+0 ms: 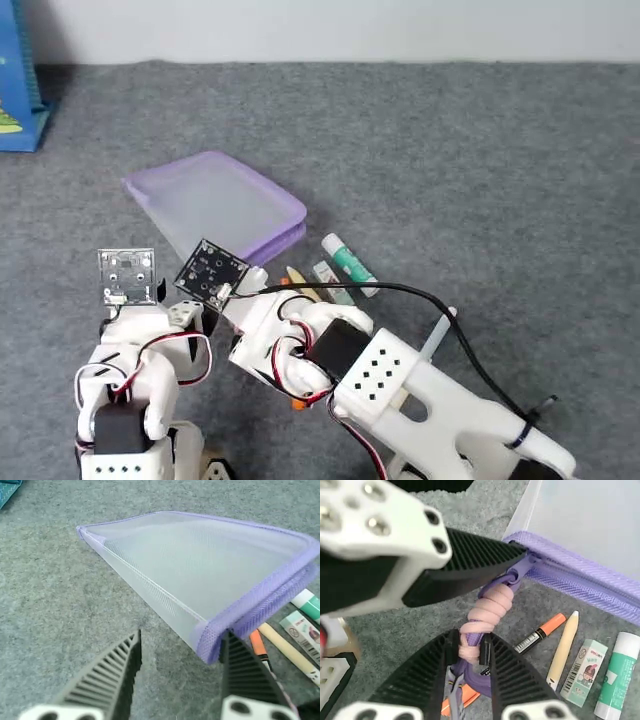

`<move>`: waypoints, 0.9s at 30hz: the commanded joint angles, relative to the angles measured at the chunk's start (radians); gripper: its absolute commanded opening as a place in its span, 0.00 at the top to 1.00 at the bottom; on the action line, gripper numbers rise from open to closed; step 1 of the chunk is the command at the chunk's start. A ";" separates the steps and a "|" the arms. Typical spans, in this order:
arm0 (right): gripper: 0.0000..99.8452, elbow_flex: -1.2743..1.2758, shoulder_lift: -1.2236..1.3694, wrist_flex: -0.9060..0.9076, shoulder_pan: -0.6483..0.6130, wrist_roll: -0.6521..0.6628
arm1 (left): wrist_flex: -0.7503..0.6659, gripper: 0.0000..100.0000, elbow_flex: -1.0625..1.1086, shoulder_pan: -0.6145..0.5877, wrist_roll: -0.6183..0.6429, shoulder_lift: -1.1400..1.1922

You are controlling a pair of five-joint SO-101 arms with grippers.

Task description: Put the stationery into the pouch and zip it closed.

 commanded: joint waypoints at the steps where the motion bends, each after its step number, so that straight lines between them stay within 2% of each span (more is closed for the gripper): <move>1: 0.99 -0.017 -0.088 0.007 -0.015 0.009 | -0.031 0.75 0.012 0.000 0.005 -0.006; 8: 0.99 -0.009 -0.251 0.077 -0.018 0.006 | -0.031 0.75 0.030 0.000 0.002 -0.006; 17: 0.99 0.037 -0.272 0.054 -0.041 0.011 | -0.028 0.76 0.031 -0.002 0.002 -0.006; 19: 0.99 0.037 -0.272 0.054 -0.035 0.011 | -0.031 0.79 0.041 -0.002 0.002 -0.006; 25: 0.99 0.038 -0.266 0.054 -0.004 0.012 | -0.031 0.99 0.038 -0.002 0.000 -0.008; 27: 0.99 0.038 -0.266 0.053 0.039 0.038 | -0.031 0.99 0.038 -0.002 0.000 -0.008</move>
